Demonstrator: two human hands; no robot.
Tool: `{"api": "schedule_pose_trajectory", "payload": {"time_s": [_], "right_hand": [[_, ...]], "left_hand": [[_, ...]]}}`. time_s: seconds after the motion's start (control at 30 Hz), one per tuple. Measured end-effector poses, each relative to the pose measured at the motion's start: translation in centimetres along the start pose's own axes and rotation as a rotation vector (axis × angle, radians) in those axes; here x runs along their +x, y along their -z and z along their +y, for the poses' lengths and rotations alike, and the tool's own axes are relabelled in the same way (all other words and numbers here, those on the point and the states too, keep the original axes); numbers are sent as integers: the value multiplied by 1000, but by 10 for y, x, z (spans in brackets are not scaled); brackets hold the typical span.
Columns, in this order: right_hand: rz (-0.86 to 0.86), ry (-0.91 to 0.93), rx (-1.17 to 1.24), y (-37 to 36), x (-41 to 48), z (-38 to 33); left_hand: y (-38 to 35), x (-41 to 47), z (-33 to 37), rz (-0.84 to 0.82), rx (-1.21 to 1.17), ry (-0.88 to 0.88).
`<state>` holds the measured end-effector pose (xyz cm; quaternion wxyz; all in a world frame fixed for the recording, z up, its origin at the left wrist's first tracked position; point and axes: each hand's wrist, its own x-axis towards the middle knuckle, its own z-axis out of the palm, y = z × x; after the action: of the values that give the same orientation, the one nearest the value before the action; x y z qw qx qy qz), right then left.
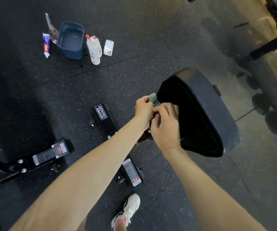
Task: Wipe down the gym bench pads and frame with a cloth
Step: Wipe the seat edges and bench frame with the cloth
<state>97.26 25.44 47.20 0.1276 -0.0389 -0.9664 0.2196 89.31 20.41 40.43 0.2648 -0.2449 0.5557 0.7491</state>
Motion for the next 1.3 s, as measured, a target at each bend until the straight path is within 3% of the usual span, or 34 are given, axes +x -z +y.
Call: {"api": "schedule_pose_trajectory", "payload": {"time_s": [0.13,0.33,0.53,0.7,0.87,1.0,1.3], "right_hand": [[34,-153,42,31,-44,-22],[-250,-242,38,90,-73,-12],[-351,-305,111,164,-63,-15],[-376,-370,293,217,-58,-21],[-407,-463,542,261,-34,-35],[-454,-485,717,272,-4,-56],[-466,-392,838,241,101,-135]], "left_hand": [[-15,-42,36,29,51,-75],[-33,-105,63,107,222,-227],[-40,-177,86,55,376,-350],[-24,-228,123,-44,176,-316],[-9,-261,176,-86,147,-254],[-3,-277,213,-165,212,-268],[38,-249,302,-283,380,-303]]}}
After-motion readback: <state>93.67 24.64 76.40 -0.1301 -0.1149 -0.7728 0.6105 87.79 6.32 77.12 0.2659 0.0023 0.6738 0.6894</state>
